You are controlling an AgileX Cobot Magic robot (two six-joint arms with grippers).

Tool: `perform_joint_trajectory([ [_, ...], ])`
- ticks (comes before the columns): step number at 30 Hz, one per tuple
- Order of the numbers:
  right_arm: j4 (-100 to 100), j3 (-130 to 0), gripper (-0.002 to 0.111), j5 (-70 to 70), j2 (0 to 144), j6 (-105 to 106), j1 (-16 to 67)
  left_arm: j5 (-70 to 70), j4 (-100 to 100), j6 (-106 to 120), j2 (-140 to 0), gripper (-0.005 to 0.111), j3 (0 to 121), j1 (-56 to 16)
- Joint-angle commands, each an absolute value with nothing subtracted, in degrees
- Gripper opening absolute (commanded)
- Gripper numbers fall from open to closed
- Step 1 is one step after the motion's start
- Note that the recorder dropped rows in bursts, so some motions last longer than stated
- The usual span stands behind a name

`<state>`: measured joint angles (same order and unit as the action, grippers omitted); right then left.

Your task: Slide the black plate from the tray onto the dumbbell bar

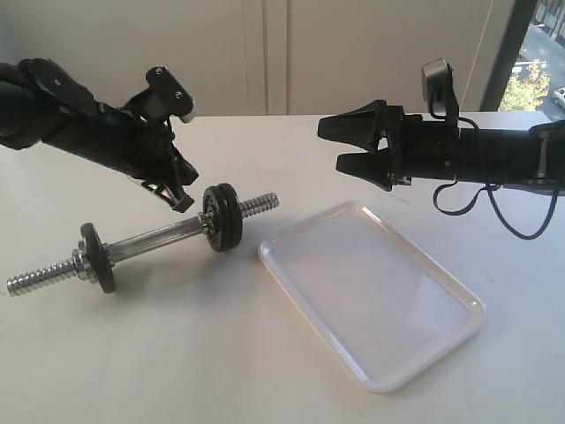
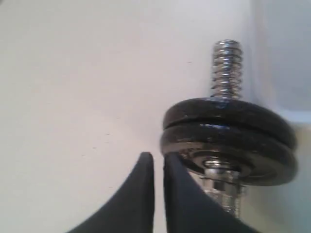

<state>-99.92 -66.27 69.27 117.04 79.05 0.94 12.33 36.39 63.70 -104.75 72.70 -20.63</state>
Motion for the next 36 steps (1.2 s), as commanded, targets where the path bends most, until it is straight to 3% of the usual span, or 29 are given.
perform_joint_trajectory([
  [1,-99.95,-66.72,0.088,69.96,116.43,79.23,0.52,9.55,35.85,61.15,-109.28,0.0,72.74,-19.83],
  [4,-99.95,-66.72,0.079,69.96,116.43,79.23,0.52,12.66,35.41,61.27,-111.29,0.0,72.74,-18.97],
  [8,-99.95,-66.72,0.045,69.96,116.43,78.21,0.52,13.64,34.59,61.27,-111.41,0.0,72.74,-18.97],
  [10,-99.95,-66.72,0.034,69.96,116.43,78.2,0.52,14.43,34.59,61.17,-111.41,0.0,72.74,-18.97],
  [15,-99.95,-66.72,0.02,69.96,115.09,80.54,0.52,14.14,34.59,61.17,-111.16,0.0,72.74,-18.97],
  [19,-98.24,-66.61,0.0,69.96,109.8,83.79,0.52,12.66,34.59,61.17,-110.59,0.0,72.74,-18.97],
  [36,-94.93,-66.61,0.0,69.96,105.76,82.23,0.52,13.6,34.59,61.17,-110.59,0.0,72.74,-18.97],
])
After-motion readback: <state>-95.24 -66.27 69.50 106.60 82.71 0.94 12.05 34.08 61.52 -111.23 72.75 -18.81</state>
